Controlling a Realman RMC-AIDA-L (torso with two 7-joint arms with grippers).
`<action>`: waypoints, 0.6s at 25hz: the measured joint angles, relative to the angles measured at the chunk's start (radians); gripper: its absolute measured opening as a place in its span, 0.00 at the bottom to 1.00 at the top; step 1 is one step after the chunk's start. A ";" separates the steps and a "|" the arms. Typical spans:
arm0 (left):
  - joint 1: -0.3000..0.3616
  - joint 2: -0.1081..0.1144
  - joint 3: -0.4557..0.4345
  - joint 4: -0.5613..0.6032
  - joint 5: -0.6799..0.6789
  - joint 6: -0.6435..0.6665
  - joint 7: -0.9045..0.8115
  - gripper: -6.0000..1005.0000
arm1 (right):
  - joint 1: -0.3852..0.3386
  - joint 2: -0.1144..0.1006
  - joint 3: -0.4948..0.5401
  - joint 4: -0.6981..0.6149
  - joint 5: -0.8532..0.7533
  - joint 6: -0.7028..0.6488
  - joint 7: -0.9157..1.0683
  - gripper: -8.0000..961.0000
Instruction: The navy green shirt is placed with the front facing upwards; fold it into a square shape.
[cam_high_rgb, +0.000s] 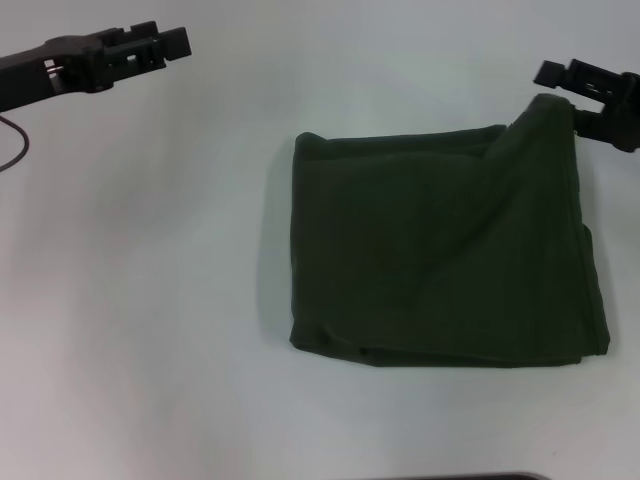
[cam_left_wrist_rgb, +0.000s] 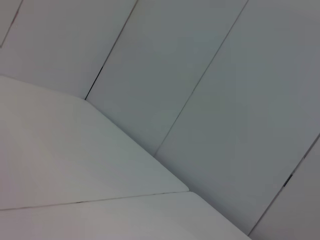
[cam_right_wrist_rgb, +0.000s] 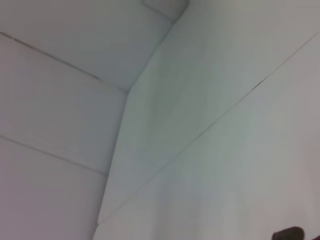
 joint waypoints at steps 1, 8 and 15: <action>0.001 0.000 -0.001 0.000 0.000 0.000 -0.001 0.69 | -0.005 -0.001 0.000 0.002 0.003 -0.001 -0.003 0.85; 0.001 0.000 0.001 0.000 0.000 0.000 -0.004 0.69 | -0.041 -0.014 0.000 -0.003 -0.002 0.018 -0.005 0.83; 0.001 -0.002 0.002 0.000 0.000 0.000 -0.005 0.69 | -0.073 -0.034 0.001 0.004 0.005 0.072 -0.024 0.80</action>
